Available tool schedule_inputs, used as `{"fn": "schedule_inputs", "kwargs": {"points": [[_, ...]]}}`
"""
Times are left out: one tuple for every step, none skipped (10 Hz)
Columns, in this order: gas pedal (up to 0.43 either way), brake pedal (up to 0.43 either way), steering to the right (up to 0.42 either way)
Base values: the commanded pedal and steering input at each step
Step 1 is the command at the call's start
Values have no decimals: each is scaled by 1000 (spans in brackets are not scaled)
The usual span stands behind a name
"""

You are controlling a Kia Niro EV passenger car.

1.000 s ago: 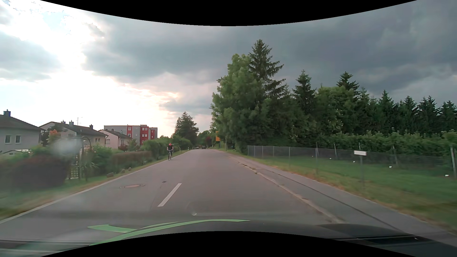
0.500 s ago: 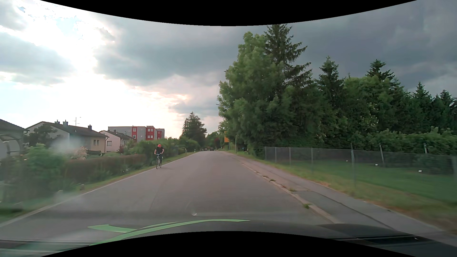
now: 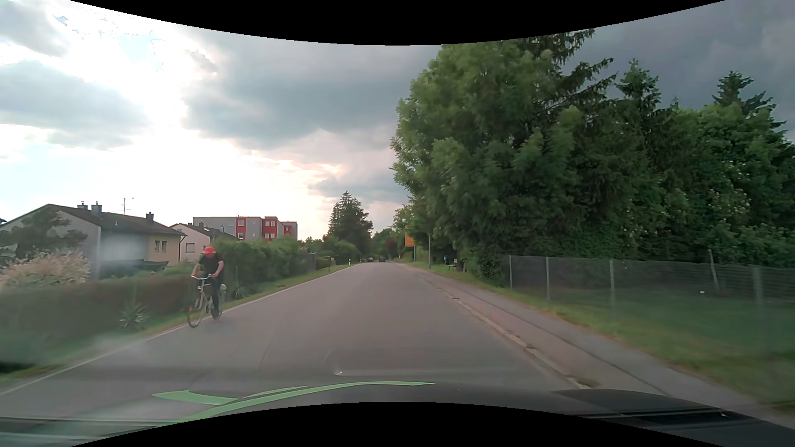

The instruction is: Follow the waypoints while adhering to traffic rules and regulations

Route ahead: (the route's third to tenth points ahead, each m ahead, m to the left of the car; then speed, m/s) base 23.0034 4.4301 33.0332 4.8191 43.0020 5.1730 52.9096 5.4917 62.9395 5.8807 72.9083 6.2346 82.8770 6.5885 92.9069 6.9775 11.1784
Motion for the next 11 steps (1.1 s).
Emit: {"fn": "schedule_inputs", "kwargs": {"points": [[79, 0, -20], [79, 0, -17], [79, 0, -12], [79, 0, -9], [79, 0, -8], [79, 0, -8], [79, 0, -7], [79, 0, -6], [87, 0, -5], [87, 0, -5], [87, 0, -5]]}}
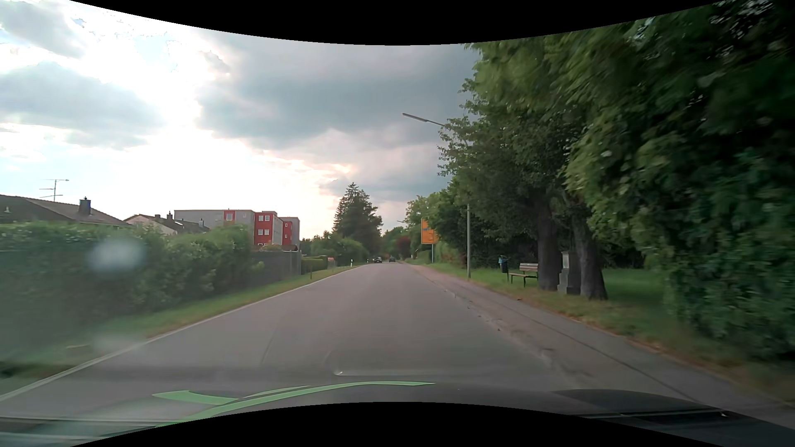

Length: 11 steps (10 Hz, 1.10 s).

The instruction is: Follow the waypoints while adhering to traffic rules and regulations

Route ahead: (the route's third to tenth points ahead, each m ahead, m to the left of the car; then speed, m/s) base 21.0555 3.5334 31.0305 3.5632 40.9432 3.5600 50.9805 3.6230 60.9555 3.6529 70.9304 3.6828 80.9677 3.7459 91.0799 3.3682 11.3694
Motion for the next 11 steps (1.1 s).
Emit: {"fn": "schedule_inputs", "kwargs": {"points": [[87, 0, -4], [98, 0, -4], [98, 0, -3], [98, 0, -3], [98, 0, -3], [98, 0, -2], [98, 0, -1], [98, 0, 0], [98, 0, 0], [98, 0, 0], [98, 0, 0]]}}
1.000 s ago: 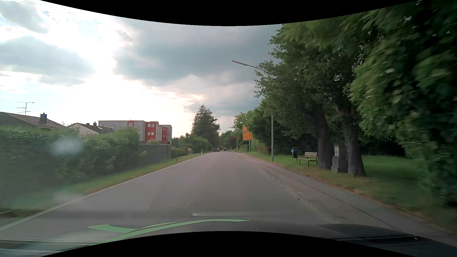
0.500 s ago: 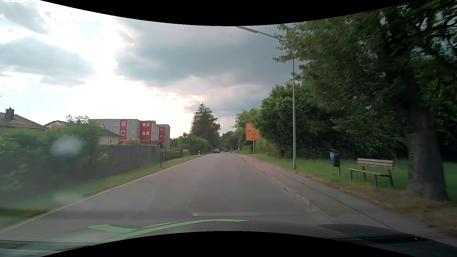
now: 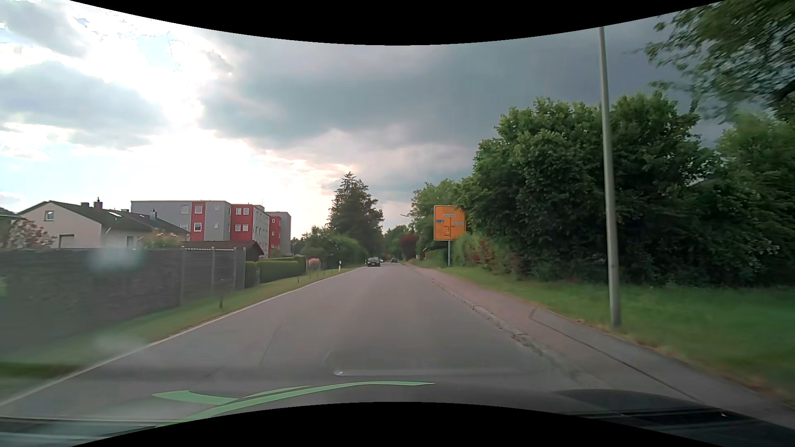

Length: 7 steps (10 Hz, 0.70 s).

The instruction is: Follow the waypoints while adhering to traffic rules and regulations

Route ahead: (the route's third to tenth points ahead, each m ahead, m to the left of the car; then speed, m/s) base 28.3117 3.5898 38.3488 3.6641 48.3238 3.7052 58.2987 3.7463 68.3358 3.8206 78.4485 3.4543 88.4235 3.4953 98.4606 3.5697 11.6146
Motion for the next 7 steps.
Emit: {"fn": "schedule_inputs", "kwargs": {"points": [[87, 0, 0], [87, 0, 0], [87, 0, 0], [87, 0, 1], [79, 0, 1], [79, 0, 2], [79, 0, 2]]}}
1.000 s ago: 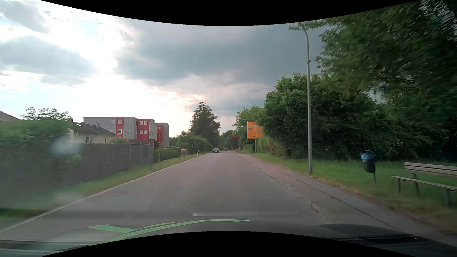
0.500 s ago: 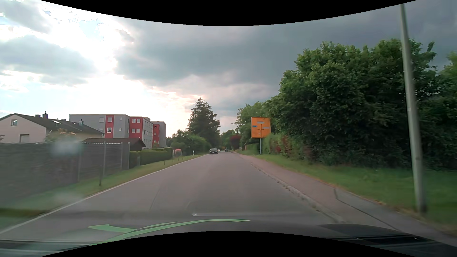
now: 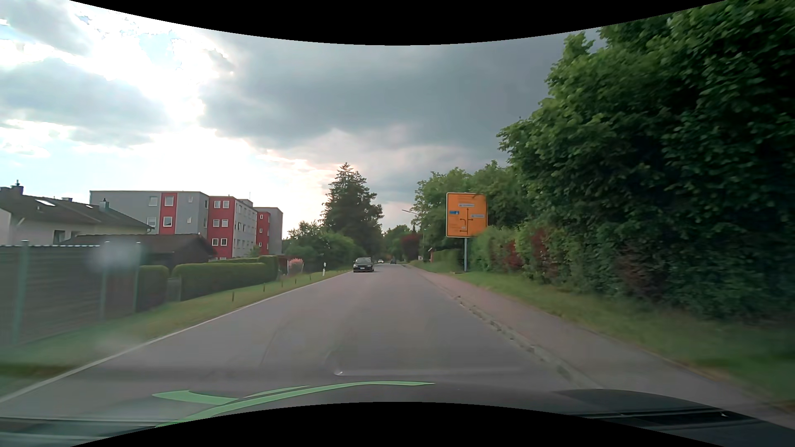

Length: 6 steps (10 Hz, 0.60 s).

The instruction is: Follow the waypoints while adhering to traffic rules and regulations

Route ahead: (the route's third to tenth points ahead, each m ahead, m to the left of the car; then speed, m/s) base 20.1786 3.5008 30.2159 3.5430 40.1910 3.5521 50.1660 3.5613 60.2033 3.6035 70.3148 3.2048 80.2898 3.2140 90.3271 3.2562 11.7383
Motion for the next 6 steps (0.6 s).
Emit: {"fn": "schedule_inputs", "kwargs": {"points": [[79, 0, 2], [79, 0, 2], [79, 0, 2], [79, 0, 1], [67, 0, 1], [67, 0, 1]]}}
